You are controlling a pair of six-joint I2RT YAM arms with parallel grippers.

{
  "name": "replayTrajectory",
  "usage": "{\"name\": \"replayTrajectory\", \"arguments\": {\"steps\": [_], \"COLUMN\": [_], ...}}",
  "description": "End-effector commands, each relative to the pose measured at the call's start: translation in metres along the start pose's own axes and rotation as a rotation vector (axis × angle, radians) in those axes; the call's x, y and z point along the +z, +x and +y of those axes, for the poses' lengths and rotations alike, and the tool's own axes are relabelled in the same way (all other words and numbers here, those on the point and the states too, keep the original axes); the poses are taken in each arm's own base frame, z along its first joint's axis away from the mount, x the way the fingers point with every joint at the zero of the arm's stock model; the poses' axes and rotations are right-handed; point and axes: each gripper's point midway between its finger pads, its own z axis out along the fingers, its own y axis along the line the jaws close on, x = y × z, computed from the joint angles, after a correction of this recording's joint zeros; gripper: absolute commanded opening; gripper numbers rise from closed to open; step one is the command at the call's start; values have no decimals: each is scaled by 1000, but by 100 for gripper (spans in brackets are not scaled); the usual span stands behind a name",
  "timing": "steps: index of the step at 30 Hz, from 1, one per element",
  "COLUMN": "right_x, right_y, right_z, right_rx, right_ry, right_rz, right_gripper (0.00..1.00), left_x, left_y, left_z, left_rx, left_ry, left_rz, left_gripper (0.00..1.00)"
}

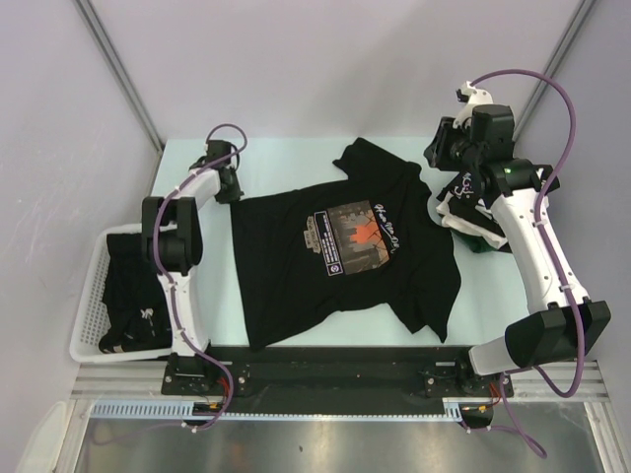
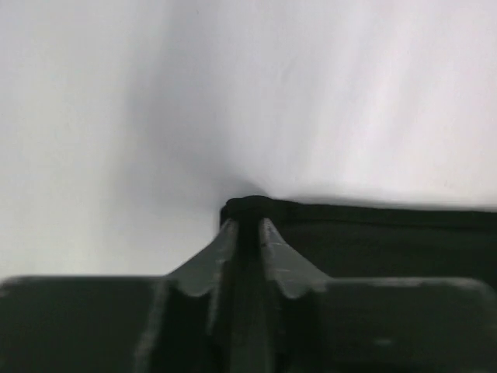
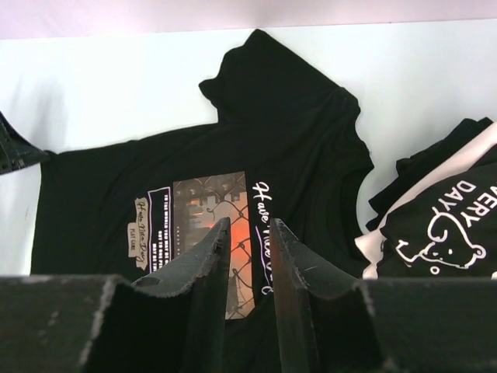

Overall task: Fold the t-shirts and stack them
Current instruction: Flatten out the tshirt

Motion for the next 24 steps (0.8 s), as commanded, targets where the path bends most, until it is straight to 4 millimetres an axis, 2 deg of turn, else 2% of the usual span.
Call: {"name": "replayTrajectory", "arguments": {"steps": [1,4,10,11,12,13,14,16,20,24], "right_x": [-8,-9,-9,-8,-8,-6,-5,-4,1,2], "right_y": [-13,-14,-15,-14,-14,-13,-12,-11,-7,-4], "right_z": [-1,-3,-5,-6,-7,-7,-6,-6,-7,-11], "right_rx": [-15,-13,-7,-6,-6,-6,-5,0,-2,-12], "right_ry": [9,14,18,20,21,19,16,14,13,29], "right_rz": [-30,-28,-30,-26,-26,-23,-21,-16,-3,5], "right_gripper": [31,32,31,31,31,31,31,31,31,32], "left_x": [4,10,11,13,15,16,19,20,21,22], "left_y": [-23,-27,-34,-41,-42,-43,-52,-54,-77,-90], "left_z": [9,9,14,13,29,30,30,33,34,38], "left_rx": [-55,-66,-68,-72,-99,-105,-112,-121,-133,-142], "left_ry": [-21,-14,-45,-49,-75,-79,-78,-83,-80,-72], "left_rz": [-8,7,6,-3,16,23,13,30,-5,-21], "left_gripper": [12,1,0,0,0,0,0,0,0,0]}}
